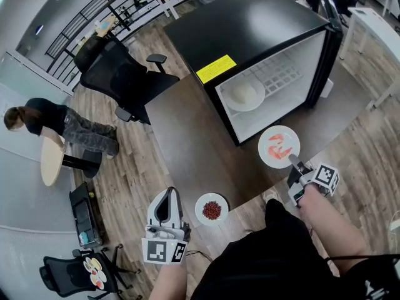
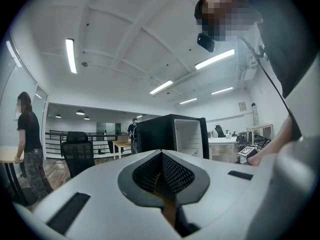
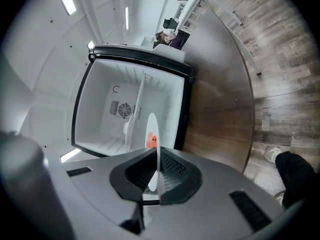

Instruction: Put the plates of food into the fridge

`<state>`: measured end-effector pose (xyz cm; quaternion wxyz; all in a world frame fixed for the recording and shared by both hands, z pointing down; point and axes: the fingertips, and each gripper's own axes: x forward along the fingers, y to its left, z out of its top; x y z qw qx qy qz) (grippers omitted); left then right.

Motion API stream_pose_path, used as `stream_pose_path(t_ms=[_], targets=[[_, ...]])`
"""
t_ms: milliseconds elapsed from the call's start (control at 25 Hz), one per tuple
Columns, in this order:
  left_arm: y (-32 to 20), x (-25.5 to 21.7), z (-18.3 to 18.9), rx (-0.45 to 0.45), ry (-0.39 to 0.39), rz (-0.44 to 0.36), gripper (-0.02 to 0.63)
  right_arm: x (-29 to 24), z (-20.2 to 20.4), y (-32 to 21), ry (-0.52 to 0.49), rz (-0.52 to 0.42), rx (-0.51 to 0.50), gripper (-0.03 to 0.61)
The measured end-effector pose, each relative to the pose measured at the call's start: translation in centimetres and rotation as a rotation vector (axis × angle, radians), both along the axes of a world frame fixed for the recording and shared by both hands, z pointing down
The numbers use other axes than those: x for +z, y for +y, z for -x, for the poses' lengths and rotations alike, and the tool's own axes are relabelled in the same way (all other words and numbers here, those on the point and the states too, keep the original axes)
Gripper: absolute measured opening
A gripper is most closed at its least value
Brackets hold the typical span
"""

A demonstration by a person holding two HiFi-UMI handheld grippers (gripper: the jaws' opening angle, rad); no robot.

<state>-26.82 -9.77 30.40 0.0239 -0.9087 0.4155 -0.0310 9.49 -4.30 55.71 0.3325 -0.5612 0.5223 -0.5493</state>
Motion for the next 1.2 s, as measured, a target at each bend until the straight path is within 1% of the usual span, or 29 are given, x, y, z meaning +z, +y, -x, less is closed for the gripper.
stream_pose_path(t_ms=[160, 280, 480, 600, 720, 800, 1000, 1200], targets=[[-1.8, -0.7, -1.6, -0.001, 0.014, -0.01, 0.003, -2.1, -2.3, -1.7, -0.008, -0.032, 0.017, 0.014], [-3.4, -1.0, -3.9, 0.004, 0.021, -0.017, 0.003, -3.1, -4.7, -3.1, -0.011, -0.046, 0.029, 0.014], [-7.3, -2.3, -8.4, -0.001, 0.033, -0.03, 0.003, -5.4, -9.8, -7.5, -0.009, -0.075, 0.038, 0.014], [-8.4, -2.3, -10.0, -0.002, 0.04, -0.036, 0.003, -6.1, -11.8, -8.8, -0.014, -0.088, 0.047, 0.014], [-11.1, -2.6, -12.1, -0.016, 0.046, -0.039, 0.003, -7.1, -14.5, -12.0, -0.019, -0.096, 0.052, 0.014], [-11.6, -2.6, -12.5, -0.022, 0.051, -0.04, 0.003, -7.5, -15.3, -13.0, -0.021, -0.1, 0.057, 0.014], [-11.5, -2.2, -12.5, -0.04, 0.059, -0.044, 0.003, -7.7, -15.6, -13.9, -0.014, -0.092, 0.053, 0.014], [-10.5, -2.5, -12.4, -0.053, 0.042, -0.048, 0.003, -7.7, -15.8, -13.8, -0.029, -0.063, 0.063, 0.014]])
